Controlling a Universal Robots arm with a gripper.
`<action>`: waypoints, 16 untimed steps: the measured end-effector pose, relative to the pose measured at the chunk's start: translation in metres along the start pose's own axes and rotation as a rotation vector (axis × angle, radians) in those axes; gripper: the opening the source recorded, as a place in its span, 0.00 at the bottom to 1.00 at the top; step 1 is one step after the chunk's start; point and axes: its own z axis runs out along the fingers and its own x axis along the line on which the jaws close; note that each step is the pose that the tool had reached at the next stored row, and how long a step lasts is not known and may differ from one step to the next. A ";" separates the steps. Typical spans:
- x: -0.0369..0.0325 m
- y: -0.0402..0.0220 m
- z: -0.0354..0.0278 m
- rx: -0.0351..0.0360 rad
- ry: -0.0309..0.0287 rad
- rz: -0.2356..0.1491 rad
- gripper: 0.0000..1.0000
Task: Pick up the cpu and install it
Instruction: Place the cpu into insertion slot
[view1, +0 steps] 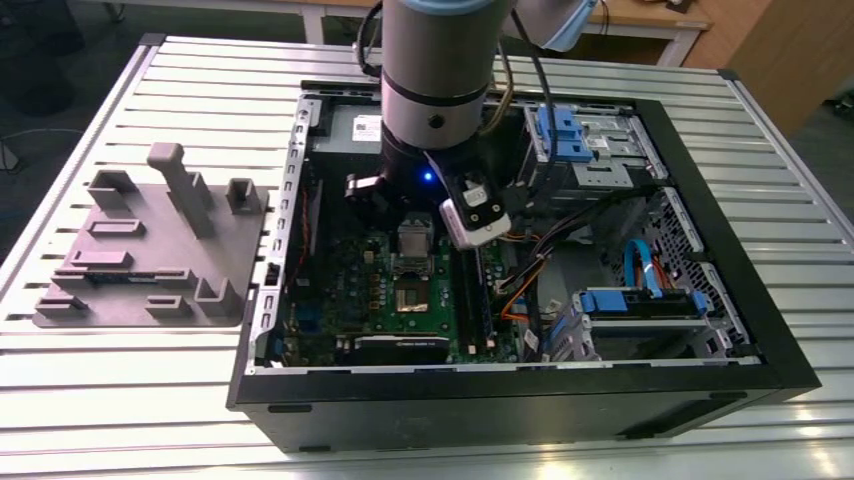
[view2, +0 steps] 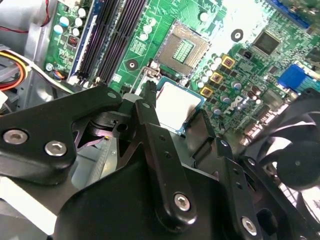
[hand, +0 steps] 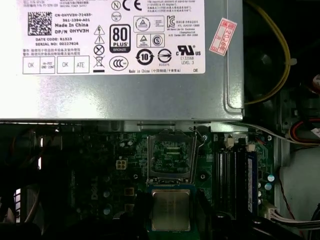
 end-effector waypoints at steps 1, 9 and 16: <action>0.0000 -0.0001 0.0018 -0.0001 0.0000 0.000 0.47; -0.0001 -0.0005 0.0132 -0.0001 0.0000 0.000 0.47; -0.0001 -0.0005 0.0138 0.0000 0.0000 0.000 0.47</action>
